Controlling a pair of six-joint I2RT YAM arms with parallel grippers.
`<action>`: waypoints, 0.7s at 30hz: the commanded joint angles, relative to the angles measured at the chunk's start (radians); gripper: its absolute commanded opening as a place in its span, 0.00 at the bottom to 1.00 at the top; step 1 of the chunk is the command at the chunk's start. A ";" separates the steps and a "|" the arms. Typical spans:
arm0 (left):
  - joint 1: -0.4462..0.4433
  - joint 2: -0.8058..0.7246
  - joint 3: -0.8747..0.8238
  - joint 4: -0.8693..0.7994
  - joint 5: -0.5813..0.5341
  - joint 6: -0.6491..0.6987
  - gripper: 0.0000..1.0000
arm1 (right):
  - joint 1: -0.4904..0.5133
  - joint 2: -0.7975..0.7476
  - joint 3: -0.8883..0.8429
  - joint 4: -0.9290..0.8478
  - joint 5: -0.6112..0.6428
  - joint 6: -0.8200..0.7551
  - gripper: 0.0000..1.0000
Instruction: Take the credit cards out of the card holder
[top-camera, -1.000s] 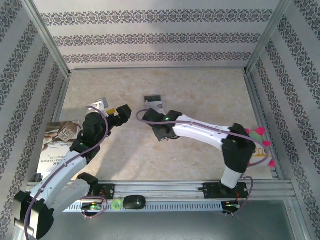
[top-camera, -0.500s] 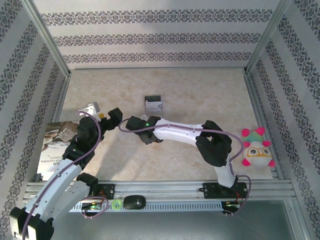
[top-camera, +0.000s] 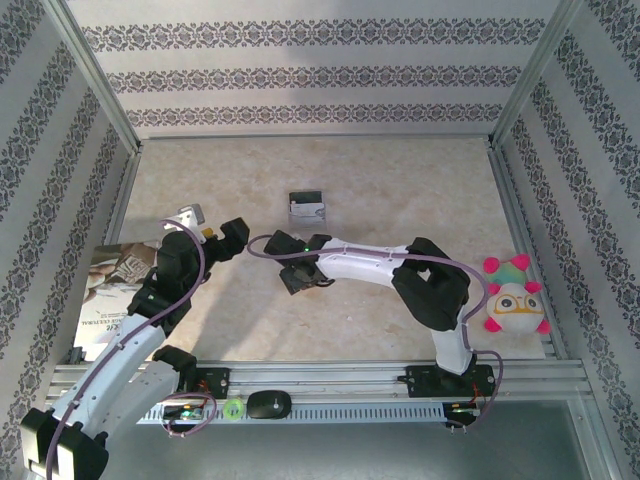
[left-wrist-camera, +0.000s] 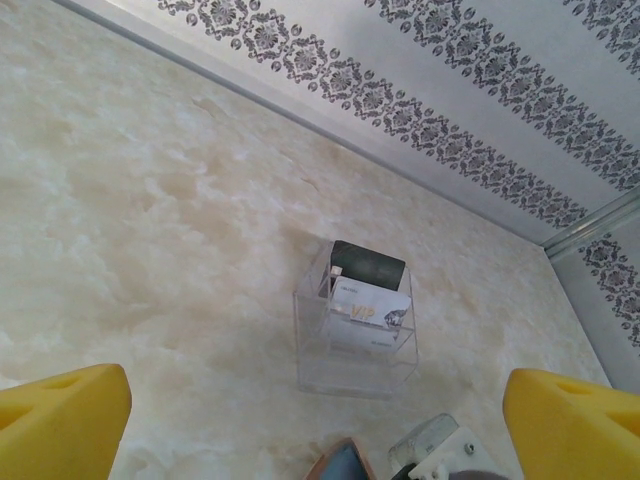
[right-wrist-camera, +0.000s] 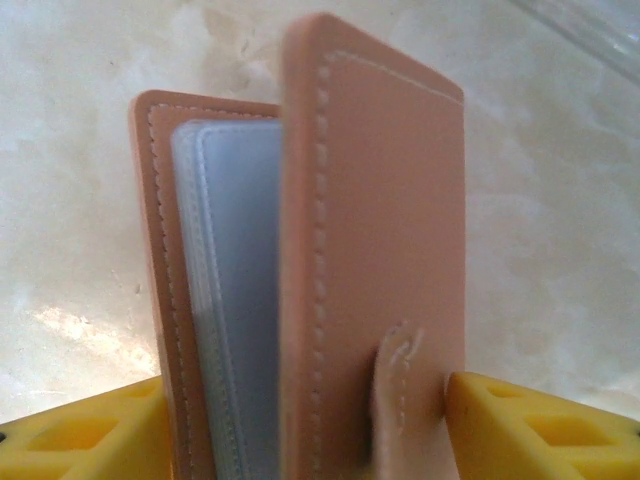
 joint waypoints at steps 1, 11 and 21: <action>0.016 0.004 0.008 0.009 0.027 0.014 0.95 | -0.032 -0.064 -0.052 0.076 -0.089 0.041 0.68; 0.021 0.010 0.010 0.008 0.043 0.018 0.95 | -0.041 -0.158 -0.114 0.159 -0.177 0.021 0.83; 0.032 0.011 -0.001 0.021 0.052 0.012 0.95 | -0.008 -0.091 -0.042 0.039 -0.029 -0.046 0.80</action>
